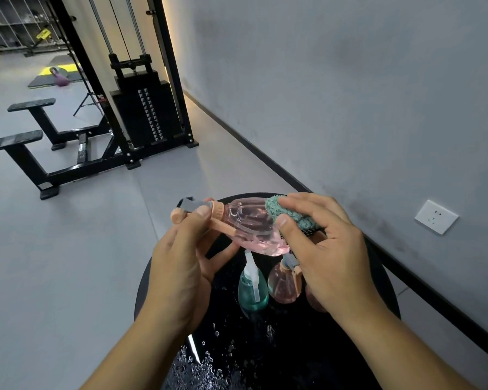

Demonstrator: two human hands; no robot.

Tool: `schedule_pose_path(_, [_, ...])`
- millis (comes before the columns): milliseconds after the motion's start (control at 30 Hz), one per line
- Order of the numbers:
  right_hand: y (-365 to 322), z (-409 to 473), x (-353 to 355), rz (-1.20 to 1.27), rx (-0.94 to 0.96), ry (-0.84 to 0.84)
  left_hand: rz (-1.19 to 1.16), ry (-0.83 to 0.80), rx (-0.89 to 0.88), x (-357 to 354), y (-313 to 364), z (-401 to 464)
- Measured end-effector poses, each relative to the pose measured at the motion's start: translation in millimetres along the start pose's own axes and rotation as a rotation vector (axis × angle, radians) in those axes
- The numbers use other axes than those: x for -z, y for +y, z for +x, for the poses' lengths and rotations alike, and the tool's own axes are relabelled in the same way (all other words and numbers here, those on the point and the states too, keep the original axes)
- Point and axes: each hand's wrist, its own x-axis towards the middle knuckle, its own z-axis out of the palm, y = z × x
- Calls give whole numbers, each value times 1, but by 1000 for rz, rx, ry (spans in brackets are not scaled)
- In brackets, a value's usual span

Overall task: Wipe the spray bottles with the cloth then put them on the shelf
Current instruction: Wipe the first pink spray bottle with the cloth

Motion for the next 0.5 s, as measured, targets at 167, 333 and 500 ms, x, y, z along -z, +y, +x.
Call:
schedule_pose_path(167, [0,1,-2,34,-14,46,-27,86,-9,-3,2,2])
schedule_pose_path(333, [0,-1,-1,14,-11,88,6,108,34,-4,2,2])
schedule_pose_path(500, [4,-1,-2,-6,4,92,45,106,41,-6,2,-1])
